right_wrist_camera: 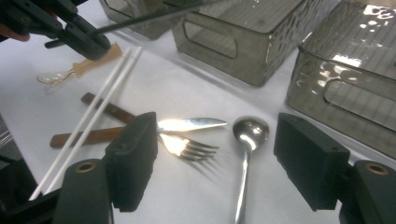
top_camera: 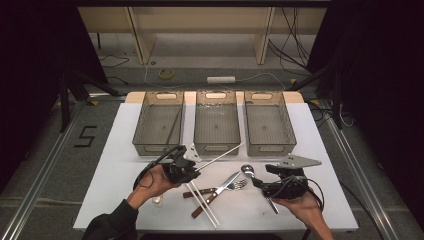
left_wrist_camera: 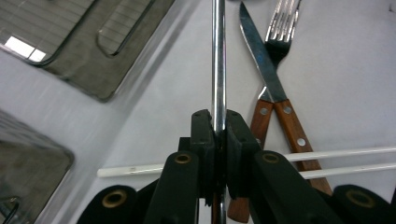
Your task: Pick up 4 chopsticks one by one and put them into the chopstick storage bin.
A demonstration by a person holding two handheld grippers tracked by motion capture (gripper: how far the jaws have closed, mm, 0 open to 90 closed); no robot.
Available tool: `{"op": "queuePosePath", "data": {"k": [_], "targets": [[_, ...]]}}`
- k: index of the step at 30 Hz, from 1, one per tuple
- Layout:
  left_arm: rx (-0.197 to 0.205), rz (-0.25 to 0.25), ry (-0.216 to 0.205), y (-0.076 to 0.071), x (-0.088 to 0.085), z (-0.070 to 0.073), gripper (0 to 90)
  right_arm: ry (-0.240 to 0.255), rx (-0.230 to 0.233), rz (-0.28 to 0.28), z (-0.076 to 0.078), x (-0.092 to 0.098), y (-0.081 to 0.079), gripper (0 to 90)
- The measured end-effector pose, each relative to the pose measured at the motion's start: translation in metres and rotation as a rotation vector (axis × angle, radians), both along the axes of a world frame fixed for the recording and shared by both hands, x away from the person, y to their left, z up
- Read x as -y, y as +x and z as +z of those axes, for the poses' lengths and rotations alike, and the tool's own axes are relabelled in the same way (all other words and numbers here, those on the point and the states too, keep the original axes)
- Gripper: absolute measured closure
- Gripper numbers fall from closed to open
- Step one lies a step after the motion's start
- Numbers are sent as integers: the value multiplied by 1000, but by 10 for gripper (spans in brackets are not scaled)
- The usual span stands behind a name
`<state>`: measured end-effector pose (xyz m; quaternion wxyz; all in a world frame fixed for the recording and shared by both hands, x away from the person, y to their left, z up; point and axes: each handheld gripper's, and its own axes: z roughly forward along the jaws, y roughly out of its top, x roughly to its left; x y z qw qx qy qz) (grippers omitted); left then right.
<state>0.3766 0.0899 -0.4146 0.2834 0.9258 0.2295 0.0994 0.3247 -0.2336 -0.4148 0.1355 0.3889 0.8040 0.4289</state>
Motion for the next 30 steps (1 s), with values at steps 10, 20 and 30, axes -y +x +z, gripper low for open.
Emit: {"op": "queuePosePath", "data": {"k": [10, 20, 30], "targets": [[-3, 86, -40, 11, -18, 4, 831, 11, 3, -29, -8, 4, -4, 289], [9, 187, -90, 23, -41, 14, 831, 4, 0, -19, -11, 1, -9, 284], [17, 274, -135, 39, -61, 19, 831, 13, 12, -17, -10, 1, -15, 281]]}}
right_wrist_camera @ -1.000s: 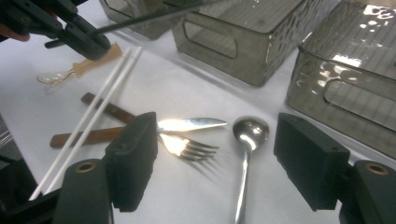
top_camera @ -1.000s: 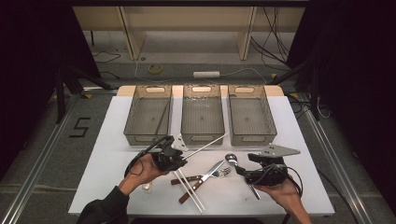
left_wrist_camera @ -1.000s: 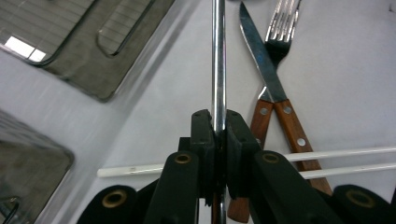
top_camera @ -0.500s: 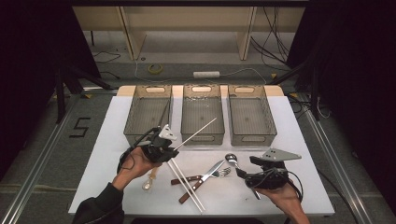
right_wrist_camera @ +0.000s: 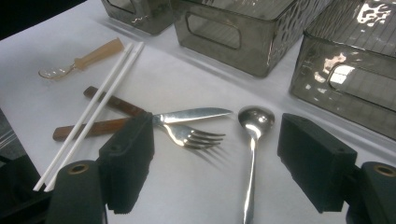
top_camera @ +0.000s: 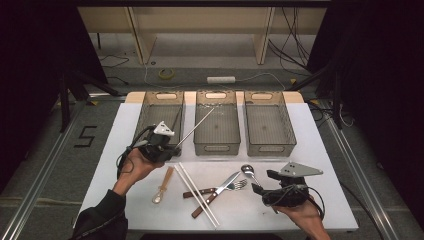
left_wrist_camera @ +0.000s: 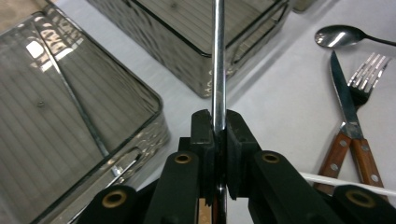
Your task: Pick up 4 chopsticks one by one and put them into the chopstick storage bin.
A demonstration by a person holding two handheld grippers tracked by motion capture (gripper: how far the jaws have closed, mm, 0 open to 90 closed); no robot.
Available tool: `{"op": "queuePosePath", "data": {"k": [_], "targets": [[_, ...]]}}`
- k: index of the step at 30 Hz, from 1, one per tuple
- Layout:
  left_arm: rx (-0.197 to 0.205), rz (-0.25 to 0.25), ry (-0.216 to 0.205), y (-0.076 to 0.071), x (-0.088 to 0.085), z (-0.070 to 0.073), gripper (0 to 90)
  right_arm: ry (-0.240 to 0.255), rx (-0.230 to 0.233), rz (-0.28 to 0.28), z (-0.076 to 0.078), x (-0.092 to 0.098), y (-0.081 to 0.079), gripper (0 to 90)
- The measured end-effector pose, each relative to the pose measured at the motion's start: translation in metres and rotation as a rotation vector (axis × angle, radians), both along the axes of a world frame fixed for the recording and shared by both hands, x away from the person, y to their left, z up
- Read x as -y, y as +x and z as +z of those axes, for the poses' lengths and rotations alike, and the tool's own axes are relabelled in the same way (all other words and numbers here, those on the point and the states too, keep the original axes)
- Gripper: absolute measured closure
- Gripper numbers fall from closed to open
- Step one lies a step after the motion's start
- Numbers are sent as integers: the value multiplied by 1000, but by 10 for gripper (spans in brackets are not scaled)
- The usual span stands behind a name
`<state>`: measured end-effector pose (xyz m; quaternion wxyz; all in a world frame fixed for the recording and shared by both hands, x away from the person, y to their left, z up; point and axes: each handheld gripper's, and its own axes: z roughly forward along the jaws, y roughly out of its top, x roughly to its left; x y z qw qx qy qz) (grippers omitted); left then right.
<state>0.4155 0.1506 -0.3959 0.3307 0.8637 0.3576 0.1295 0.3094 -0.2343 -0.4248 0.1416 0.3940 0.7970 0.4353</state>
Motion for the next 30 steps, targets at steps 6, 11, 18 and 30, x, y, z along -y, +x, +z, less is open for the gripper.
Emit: {"op": "queuePosePath", "data": {"k": [6, 11, 18, 30], "targets": [[7, 43, -17, 10, -9, 4, 831, 2, 3, 4, 0, 1, -4, 277], [12, 71, -44, 17, -12, 7, 831, -1, 2, 8, 0, 1, -6, 270], [15, 116, -53, 31, -18, 13, 831, 2, 6, 13, 0, 1, -8, 266], [-2, 236, -43, 67, -39, 7, 831, -3, -2, 21, -1, -1, -9, 266]]}}
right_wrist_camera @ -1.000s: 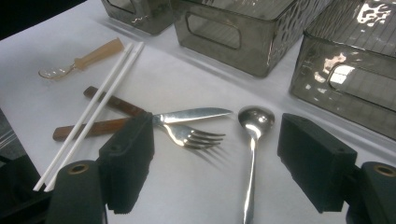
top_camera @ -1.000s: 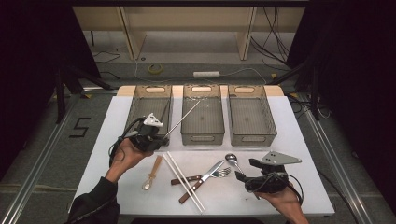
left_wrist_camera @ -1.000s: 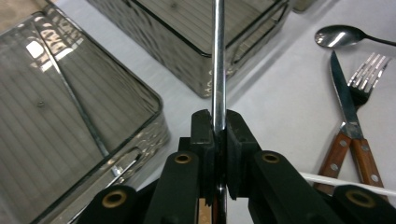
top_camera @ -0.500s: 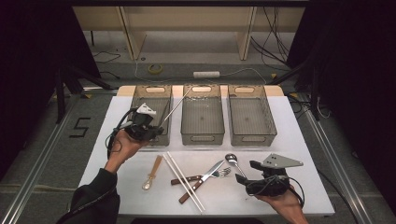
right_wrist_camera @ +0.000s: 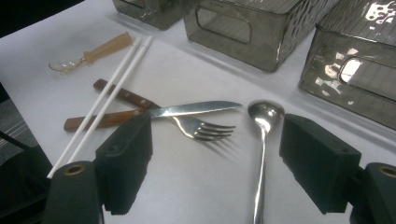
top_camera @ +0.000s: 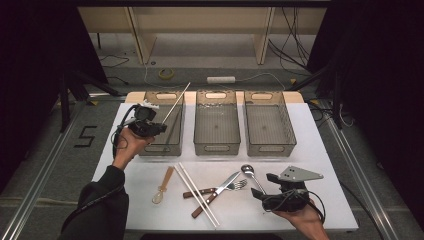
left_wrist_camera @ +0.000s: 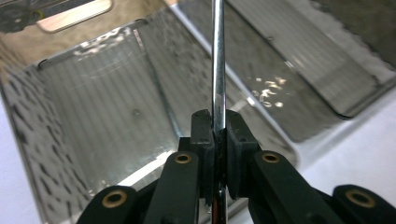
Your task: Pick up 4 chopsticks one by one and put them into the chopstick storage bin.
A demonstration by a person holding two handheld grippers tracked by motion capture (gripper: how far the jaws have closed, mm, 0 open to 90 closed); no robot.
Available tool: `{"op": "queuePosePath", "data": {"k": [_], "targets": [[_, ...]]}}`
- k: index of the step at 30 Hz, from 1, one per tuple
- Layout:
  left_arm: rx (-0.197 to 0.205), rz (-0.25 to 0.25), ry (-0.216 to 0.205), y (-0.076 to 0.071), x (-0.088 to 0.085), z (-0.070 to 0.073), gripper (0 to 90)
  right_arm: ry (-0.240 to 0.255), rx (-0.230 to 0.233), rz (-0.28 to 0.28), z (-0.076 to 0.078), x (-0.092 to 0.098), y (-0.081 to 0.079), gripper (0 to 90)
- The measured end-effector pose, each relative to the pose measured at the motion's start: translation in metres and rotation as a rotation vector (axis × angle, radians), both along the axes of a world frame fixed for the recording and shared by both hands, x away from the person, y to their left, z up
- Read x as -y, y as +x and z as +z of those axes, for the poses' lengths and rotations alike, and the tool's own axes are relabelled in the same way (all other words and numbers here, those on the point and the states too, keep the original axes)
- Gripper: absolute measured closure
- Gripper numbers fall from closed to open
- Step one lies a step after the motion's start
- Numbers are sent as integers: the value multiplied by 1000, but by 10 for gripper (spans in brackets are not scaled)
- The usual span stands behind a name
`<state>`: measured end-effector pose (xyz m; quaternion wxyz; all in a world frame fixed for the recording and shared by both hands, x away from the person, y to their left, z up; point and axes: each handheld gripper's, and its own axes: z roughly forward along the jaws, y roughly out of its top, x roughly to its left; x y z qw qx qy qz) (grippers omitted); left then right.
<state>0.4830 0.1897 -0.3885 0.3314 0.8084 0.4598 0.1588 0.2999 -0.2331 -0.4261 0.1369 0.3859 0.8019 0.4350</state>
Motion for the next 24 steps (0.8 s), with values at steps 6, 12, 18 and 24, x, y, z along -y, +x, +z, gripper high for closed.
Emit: {"op": "queuePosePath", "data": {"k": [6, 12, 18, 24], "targets": [[-12, 57, 7, 15, -10, -5, 831, 0, -3, 2, 0, -1, 0, 266], [-33, 106, 2, 26, -18, -11, 830, 1, -3, 7, -1, -2, 0, 266], [-52, 143, -2, 34, -23, -20, 830, -5, -7, 14, -1, -3, 0, 266], [-69, 164, -6, 36, -29, -26, 829, -6, -8, 15, -1, -3, 0, 266]]}}
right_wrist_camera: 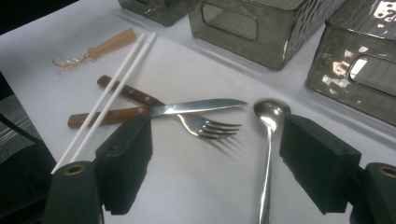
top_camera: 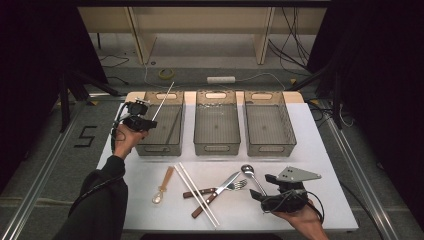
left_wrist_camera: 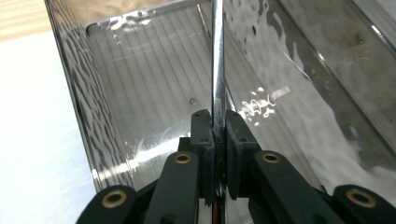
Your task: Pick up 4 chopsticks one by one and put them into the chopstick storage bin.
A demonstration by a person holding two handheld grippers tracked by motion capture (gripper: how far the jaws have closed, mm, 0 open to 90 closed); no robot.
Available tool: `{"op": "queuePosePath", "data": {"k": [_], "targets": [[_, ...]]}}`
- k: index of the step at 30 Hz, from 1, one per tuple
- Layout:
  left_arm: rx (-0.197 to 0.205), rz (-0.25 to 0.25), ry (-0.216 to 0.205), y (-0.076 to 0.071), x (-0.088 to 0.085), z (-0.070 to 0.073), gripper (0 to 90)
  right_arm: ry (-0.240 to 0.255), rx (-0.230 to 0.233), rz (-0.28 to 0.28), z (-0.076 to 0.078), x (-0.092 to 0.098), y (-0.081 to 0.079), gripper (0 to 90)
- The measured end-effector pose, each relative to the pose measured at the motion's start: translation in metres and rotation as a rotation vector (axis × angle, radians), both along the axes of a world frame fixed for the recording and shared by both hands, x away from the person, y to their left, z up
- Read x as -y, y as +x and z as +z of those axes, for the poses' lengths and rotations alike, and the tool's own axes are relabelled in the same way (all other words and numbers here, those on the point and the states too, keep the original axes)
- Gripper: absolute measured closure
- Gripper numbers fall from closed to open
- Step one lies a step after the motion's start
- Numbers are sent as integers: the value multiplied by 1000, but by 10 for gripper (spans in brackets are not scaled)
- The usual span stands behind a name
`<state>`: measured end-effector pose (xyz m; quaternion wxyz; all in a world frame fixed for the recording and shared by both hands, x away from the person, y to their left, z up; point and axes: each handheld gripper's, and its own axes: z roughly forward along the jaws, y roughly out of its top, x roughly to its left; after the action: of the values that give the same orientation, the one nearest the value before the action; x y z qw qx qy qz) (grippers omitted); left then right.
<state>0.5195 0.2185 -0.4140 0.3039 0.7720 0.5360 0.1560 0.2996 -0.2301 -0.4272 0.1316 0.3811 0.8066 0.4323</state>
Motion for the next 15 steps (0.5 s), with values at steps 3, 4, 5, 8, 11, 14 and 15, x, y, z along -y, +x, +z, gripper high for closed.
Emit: {"op": "queuePosePath", "data": {"k": [3, 4, 5, 8, 11, 14, 15], "targets": [[-8, 10, -4, 1, -2, -3, 829, -1, -1, 0, 0, 0, 0, 266], [-9, 13, -3, 1, -2, -4, 829, -1, -1, 1, 0, 0, 0, 266], [-14, 12, 2, 1, -2, -5, 828, -2, 0, 2, 0, 0, 0, 265], [-26, 13, 10, 1, -3, -8, 828, -2, 1, 2, 1, 0, 0, 266], [-35, 19, 12, 1, -3, -11, 828, -2, 1, 4, 0, -1, 0, 266], [-43, 26, 9, 1, -3, -14, 826, -2, 2, 4, 1, 0, -1, 266], [-44, 27, 10, 2, -3, -14, 826, -2, 3, 5, 1, 0, 0, 266]]}}
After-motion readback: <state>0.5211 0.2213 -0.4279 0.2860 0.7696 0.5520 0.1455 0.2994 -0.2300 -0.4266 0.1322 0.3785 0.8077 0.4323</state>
